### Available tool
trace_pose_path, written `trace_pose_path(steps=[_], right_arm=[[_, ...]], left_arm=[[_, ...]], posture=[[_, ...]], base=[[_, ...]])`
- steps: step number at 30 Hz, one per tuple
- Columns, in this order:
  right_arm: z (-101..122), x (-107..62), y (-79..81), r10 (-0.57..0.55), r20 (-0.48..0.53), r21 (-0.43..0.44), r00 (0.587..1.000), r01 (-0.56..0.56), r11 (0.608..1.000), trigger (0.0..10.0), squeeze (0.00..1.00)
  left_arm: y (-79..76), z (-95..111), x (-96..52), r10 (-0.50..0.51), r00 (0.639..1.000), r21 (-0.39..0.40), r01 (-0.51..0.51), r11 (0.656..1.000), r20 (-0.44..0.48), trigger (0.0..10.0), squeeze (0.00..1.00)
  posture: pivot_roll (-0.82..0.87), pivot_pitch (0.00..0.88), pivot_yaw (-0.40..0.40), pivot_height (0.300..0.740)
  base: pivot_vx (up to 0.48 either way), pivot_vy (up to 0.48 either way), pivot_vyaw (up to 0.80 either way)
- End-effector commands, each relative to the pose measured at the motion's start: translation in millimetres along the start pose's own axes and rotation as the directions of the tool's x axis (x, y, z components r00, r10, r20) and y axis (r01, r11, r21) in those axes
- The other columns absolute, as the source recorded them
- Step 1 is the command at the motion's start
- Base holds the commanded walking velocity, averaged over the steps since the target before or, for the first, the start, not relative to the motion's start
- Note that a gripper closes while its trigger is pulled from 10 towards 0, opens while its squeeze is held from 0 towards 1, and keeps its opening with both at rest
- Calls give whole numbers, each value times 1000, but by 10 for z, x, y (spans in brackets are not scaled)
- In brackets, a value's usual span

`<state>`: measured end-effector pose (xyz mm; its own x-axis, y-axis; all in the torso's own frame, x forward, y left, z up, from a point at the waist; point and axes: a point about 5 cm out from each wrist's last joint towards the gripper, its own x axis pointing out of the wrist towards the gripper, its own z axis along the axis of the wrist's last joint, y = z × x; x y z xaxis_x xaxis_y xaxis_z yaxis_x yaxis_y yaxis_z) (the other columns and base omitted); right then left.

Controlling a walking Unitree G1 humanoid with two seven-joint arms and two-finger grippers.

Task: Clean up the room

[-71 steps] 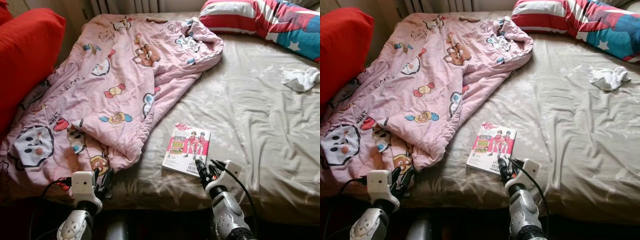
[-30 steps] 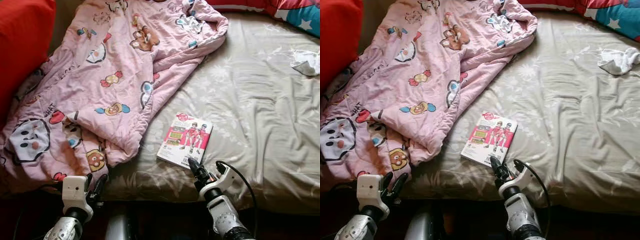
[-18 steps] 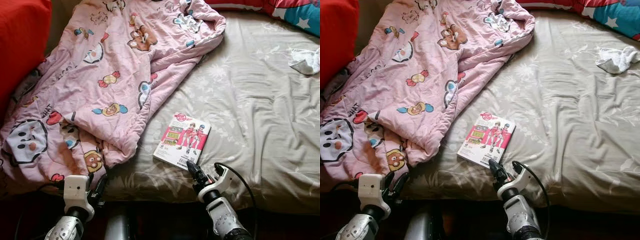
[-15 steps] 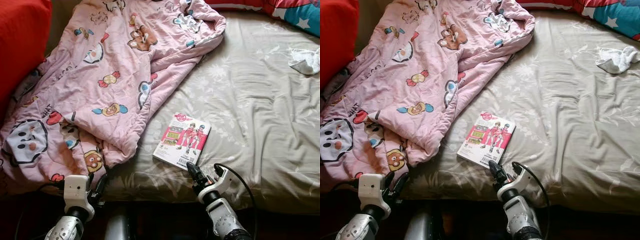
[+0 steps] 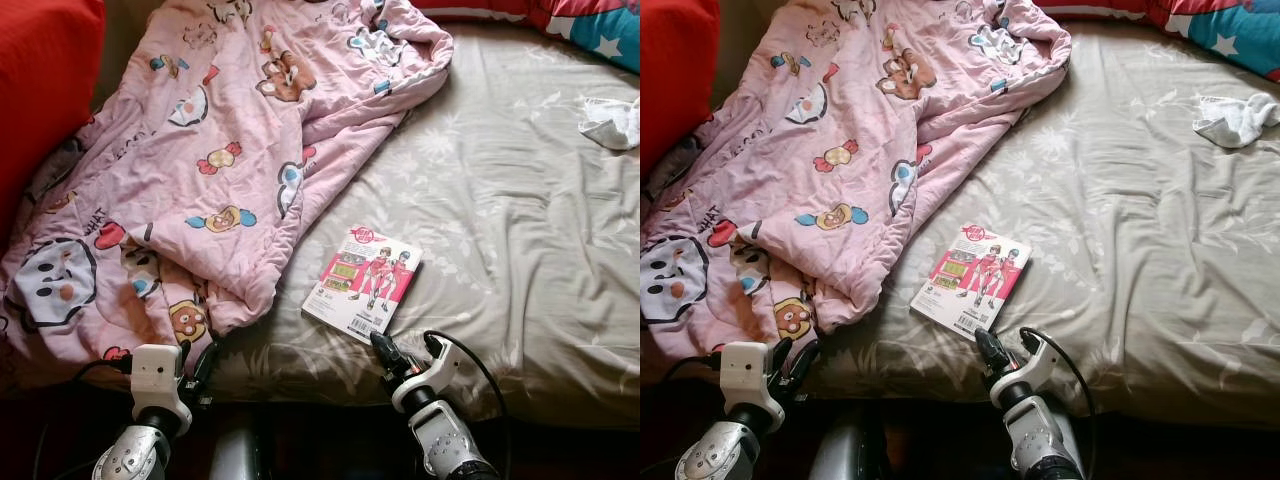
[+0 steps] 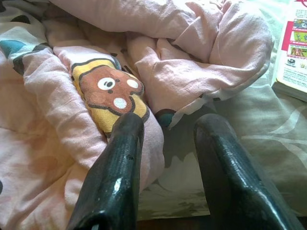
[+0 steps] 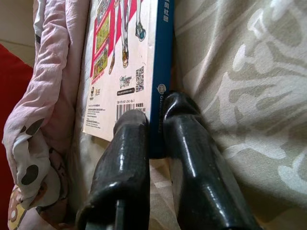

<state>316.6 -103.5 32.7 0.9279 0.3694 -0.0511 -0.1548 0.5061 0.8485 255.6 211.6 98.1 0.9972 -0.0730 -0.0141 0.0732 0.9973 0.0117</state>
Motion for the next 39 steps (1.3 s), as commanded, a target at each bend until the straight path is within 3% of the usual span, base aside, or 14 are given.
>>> trace_pose_path(steps=[1, 2, 7, 11, 17, 20, 21, 22, 23, 24, 27, 30, 33, 39], right_arm=[[-69, 22, 53, 22, -39, -79, 999, -25, 997, 0, 0], [-69, 22, 53, 22, -39, -79, 999, -25, 997, 0, 0], [300, 103, 212, 90, 124, -272, 988, -53, 961, 0, 0], [531, 48, 300, 140, 262, -310, 955, -54, 949, 0, 0], [657, -43, 337, 142, 340, -352, 930, -14, 936, 0, 0], [680, -106, 328, 106, 368, -417, 924, 62, 907, 0, 0], [671, -172, 311, 76, 379, -486, 922, 129, 864, 0, 0], [659, -199, 293, 59, 380, -505, 923, 154, 849, 1255, 0], [652, -216, 280, 48, 380, -514, 924, 168, 841, 1255, 0], [642, -258, 259, 26, 362, -600, 932, 211, 772, 10000, 0], [650, -274, 262, 18, 358, -642, 933, 233, 731, 10000, 0], [687, -304, 255, -20, 390, -687, 921, 305, 659, 10000, 0], [734, -332, 290, -6, 433, -689, 902, 335, 643, 10000, 0], [717, -316, 312, -10, 425, -707, 905, 340, 620, 10000, 0]], left_arm=[[15, -100, 29, 11, 999, 7, -10, 1000, -42, 10000, 0], [15, -100, 29, 11, 999, 7, -10, 1000, -42, 10000, 0], [-10, -105, 138, 15, 999, -2, -15, 1000, -28, 10000, 0], [-30, -104, 201, 19, 1000, -11, -19, 1000, -19, 10000, 0], [-62, -124, 243, 16, 1000, -17, -17, 1000, -15, 10000, 0], [-80, -132, 277, 16, 1000, -23, -17, 1000, -9, 10000, 0], [-96, -134, 310, 18, 1000, -29, -18, 999, -3, 10000, 0], [-107, -136, 325, 19, 1000, -36, -19, 999, 0, 10000, 0], [-113, -137, 334, 19, 1000, -41, -19, 999, 2, 10000, 0], [-135, -137, 358, 16, 1000, -48, -16, 999, 6, 10000, 0], [-147, -138, 375, 15, 1000, -52, -14, 999, 9, 10000, 0], [-161, -154, 402, 19, 1000, -67, -18, 998, 15, 10000, 0], [-181, -163, 418, 19, 1000, -76, -18, 997, 21, 10000, 0], [-201, -178, 428, 17, 1000, -81, -15, 997, 23, 10000, 0]], posture=[[98, 310, 99, 568], [98, 310, 99, 568], [67, 274, 84, 568], [49, 256, 74, 568], [26, 237, 64, 568], [12, 222, 55, 568], [3, 215, 52, 568], [-5, 208, 49, 568], [-5, 208, 49, 568], [-9, 200, 47, 568], [-20, 192, 44, 568], [-28, 185, 39, 568], [-31, 177, 34, 585], [-32, 166, 32, 625]], base=[[0, 0, 0], [0, 0, 0], [0, 0, 0], [0, 0, 0], [0, 0, 0], [0, 0, 0], [0, 0, 0], [0, 0, 0], [0, 0, 0], [0, 0, 0], [0, 0, 0], [0, 0, 0], [0, 0, 0], [0, 0, 0]])
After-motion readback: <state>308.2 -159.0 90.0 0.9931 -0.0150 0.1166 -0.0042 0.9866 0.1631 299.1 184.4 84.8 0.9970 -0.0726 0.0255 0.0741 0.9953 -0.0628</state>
